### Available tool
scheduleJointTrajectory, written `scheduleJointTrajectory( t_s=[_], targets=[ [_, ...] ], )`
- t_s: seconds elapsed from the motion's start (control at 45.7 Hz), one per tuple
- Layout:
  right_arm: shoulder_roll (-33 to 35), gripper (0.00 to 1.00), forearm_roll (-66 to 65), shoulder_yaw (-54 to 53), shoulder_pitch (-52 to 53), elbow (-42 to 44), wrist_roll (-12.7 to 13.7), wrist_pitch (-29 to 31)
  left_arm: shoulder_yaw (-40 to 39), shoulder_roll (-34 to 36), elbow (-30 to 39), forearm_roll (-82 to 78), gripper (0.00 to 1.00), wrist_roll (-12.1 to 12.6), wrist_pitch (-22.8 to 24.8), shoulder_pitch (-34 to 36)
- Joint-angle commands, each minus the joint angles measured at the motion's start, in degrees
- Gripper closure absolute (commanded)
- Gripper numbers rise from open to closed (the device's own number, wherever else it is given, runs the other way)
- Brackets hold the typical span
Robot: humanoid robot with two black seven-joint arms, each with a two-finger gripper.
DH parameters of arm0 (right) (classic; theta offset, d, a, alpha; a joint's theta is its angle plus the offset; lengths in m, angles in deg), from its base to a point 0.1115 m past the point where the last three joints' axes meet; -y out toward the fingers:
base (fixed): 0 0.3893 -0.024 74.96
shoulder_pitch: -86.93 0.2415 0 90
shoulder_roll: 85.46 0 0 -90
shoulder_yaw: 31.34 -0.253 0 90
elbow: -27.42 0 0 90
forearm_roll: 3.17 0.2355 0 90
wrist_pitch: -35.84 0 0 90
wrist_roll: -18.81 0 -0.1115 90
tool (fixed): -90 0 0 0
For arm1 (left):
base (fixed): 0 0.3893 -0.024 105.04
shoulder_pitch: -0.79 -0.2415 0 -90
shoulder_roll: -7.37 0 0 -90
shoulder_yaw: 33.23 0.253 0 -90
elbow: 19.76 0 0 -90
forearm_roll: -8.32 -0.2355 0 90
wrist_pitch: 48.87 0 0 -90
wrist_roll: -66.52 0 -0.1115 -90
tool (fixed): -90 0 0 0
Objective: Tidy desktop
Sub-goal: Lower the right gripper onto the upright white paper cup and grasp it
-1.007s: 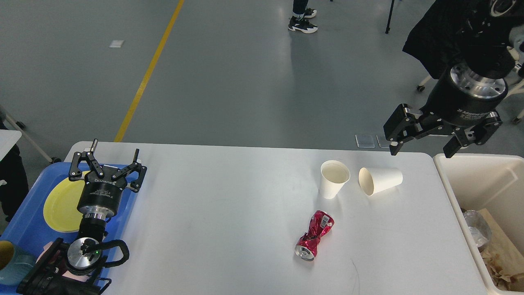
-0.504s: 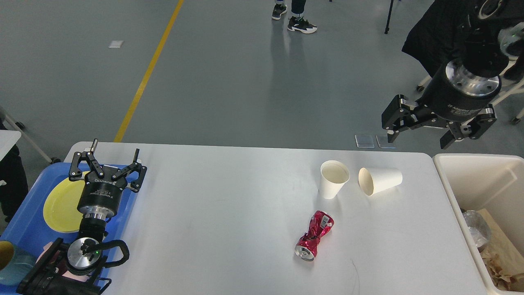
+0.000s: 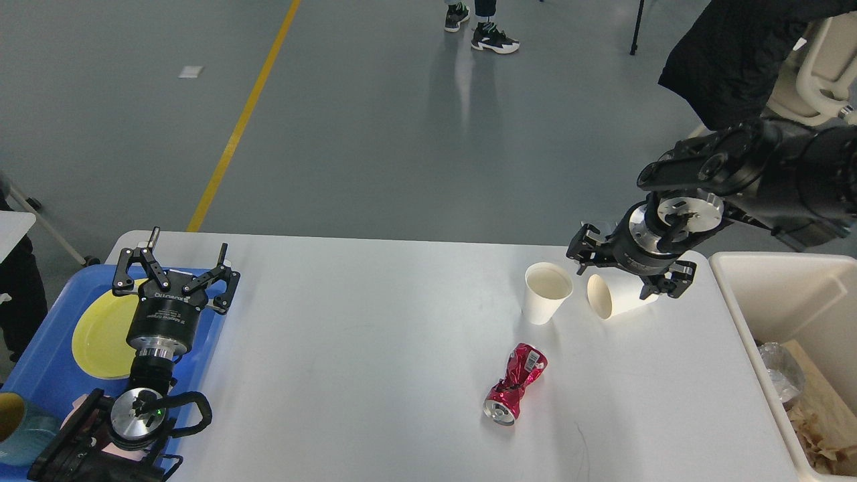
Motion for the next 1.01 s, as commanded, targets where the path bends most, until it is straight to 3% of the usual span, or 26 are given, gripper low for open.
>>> scheduleJointTrajectory(
  t_s=[0.0,0.285,0.613,0.81,0.832,0.92,0.985],
  targets=[
    [-2.2,0.02,2.9,-2.4,-7.8,6.5,0.1,-2.4,0.0,0.0,0.0,0.0,0.04,0.0,0.0,0.0],
    [-3.7,0.09,8.0,-8.0,-19.3,19.1,0.1,-3.4,0.0,0.0,0.0,0.0,0.04,0.0,0.0,0.0],
    [-3.6,0.09,8.8,-12.1,-22.2,20.3,0.1,-10.8,0.0,0.0,0.0,0.0,0.04,0.0,0.0,0.0],
    [-4.1,0.10,8.9,-12.7,-25.0,23.9,0.1,-11.2,0.0,0.0,0.0,0.0,0.04,0.0,0.0,0.0],
    [-4.2,0.11,8.9,-12.7,-25.3,24.3,0.1,-11.2,0.0,0.0,0.0,-0.1,0.04,0.0,0.0,0.0],
    [-4.3,0.35,8.9,-13.2,-26.6,24.7,0.1,-11.2,0.0,0.0,0.0,0.0,0.04,0.0,0.0,0.0],
    [-4.3,0.44,8.9,-14.2,-27.0,24.7,0.1,-11.2,0.0,0.0,0.0,0.0,0.04,0.0,0.0,0.0]
  ],
)
